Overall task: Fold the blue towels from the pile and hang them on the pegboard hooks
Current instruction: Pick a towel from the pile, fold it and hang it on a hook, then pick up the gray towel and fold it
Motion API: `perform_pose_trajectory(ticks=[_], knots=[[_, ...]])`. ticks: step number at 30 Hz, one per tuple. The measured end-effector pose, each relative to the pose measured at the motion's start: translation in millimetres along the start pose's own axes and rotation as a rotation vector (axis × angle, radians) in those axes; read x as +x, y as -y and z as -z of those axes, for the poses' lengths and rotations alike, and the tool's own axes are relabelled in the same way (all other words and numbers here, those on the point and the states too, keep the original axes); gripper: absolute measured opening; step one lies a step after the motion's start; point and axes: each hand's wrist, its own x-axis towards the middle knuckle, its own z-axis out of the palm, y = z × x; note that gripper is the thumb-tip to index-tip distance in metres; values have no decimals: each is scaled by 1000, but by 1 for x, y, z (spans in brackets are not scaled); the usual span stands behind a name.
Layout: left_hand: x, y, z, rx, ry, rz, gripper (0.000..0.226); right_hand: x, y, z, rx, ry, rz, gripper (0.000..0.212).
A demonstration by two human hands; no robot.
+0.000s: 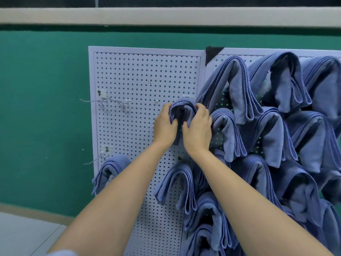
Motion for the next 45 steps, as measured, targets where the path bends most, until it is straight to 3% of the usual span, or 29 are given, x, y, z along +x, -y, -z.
perform_pose_trajectory(ticks=[4,11,23,34,45], knots=[[-11,2,10,18,75,85,37,-10,-3,10,36,77,-11,64],[-55,-17,58,115,140,205,32,-48,0,60,106,303,-23,48],[-228,6,146,295,285,387,19,-209,-13,86,94,623,1,33],[-369,145,166,360,438,782,20,-345,-75,-5,15,1017,-118,34],[-460,292,117,437,615,1009,20,-466,-161,-116,-12,1296,-252,32]])
